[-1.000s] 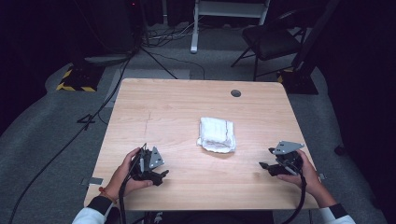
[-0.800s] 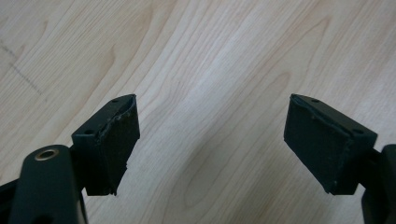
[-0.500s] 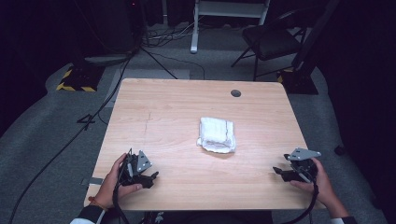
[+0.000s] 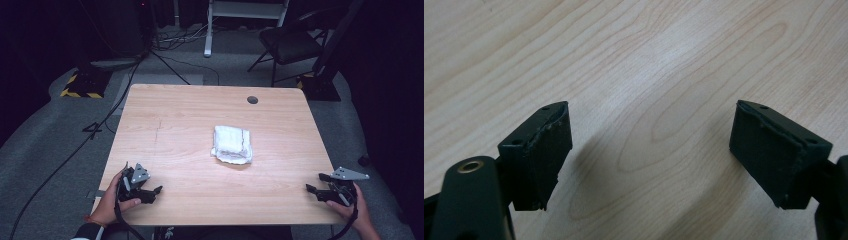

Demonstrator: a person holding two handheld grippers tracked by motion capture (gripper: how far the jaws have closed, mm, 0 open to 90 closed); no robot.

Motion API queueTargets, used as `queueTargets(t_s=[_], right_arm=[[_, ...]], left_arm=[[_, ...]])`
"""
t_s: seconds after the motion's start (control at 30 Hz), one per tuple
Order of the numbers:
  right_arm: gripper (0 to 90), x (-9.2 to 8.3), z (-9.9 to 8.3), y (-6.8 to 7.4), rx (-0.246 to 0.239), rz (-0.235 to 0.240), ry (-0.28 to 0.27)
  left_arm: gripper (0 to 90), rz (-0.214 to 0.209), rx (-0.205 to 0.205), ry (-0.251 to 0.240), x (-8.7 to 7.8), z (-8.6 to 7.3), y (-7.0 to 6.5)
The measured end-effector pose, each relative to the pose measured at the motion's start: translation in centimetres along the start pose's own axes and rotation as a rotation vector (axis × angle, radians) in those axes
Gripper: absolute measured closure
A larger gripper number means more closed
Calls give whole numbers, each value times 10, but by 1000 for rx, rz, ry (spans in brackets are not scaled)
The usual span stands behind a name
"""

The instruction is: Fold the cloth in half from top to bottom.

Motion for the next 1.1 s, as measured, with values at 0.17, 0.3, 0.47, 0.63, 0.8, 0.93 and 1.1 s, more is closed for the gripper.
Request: queueTargets(t_s=[0.17, 0.3, 0.47, 0.63, 0.8, 0.93, 1.1], right_arm=[[229, -3, -4, -5, 6, -31, -11], [205, 0, -2, -6, 12, -42, -11], [198, 1, -1, -7, 25, -52, -8], [198, 2, 0, -8, 32, -63, -9], [198, 2, 0, -9, 33, -65, -9], [220, 1, -1, -8, 25, -59, -13], [220, 1, -1, -8, 25, -59, -13]], left_arm=[[166, 0, -39, -20, 0, -2, 3], [163, 2, -39, -20, 1, -2, 3], [158, -1, -42, -17, 1, -2, 3], [156, -3, -39, -16, 1, -2, 3], [156, -1, -40, -14, 1, -2, 4], [156, -2, -38, -15, 1, -2, 4], [156, -3, -38, -14, 1, -2, 4]])
Point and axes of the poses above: each handheld gripper's, and its own axes: x roughly forward along the jaws, z roughly out of its top, y roughly to its left, the point moved 10 cm from there along x, roughly forward along the jaws, and after that the axes turned 2 degrees about x, right-handed, at the moved point
